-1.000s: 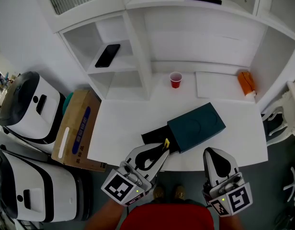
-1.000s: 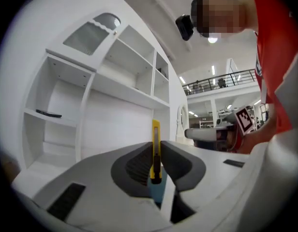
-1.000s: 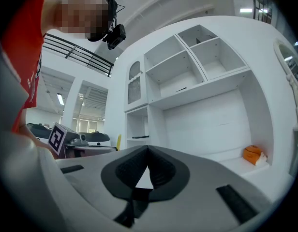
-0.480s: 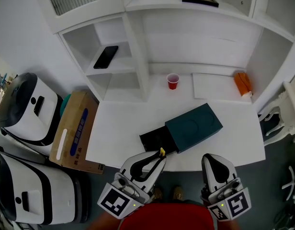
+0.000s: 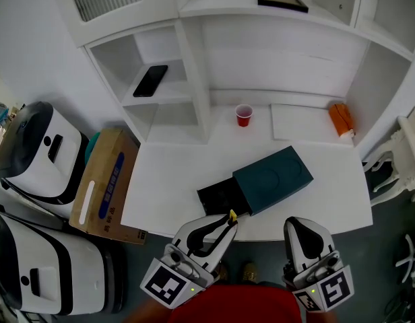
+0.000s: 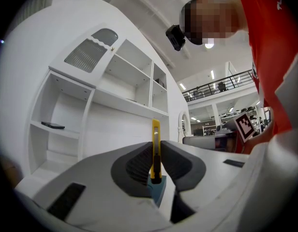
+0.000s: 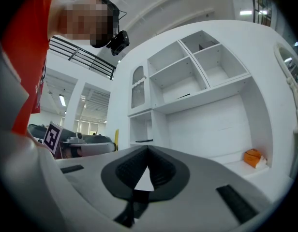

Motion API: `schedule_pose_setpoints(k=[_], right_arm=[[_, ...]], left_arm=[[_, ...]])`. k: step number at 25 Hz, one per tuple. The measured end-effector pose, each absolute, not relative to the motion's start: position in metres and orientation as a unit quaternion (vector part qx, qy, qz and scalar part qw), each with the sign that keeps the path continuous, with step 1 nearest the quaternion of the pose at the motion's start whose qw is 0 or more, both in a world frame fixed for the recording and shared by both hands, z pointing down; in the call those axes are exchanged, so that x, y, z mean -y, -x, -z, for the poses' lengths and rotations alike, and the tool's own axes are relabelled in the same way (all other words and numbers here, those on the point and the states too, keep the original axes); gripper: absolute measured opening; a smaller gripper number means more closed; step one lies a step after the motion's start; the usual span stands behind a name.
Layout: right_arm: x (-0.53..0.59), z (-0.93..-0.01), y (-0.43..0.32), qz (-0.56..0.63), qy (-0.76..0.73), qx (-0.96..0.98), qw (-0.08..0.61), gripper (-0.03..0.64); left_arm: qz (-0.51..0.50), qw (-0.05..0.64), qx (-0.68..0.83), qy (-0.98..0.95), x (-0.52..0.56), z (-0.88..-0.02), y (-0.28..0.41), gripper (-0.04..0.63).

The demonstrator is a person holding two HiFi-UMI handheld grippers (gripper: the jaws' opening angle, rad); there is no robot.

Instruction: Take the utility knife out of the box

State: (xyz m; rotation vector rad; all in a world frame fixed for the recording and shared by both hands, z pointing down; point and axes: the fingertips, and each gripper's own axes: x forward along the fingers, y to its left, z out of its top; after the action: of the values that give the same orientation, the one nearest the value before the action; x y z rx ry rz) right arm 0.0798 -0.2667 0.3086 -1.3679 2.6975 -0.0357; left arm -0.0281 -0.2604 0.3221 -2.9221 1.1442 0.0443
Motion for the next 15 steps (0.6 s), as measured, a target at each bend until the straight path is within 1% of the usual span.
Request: schedule_pose_setpoints(k=[15], right_arm=[[0.2685, -0.3087, -0.0799, 0.01, 0.453, -0.89, 0.06, 0.003]], left_arm=[[-0.02, 0.007, -0.366, 0.93, 0.2617, -0.3187, 0.0297, 0.077]])
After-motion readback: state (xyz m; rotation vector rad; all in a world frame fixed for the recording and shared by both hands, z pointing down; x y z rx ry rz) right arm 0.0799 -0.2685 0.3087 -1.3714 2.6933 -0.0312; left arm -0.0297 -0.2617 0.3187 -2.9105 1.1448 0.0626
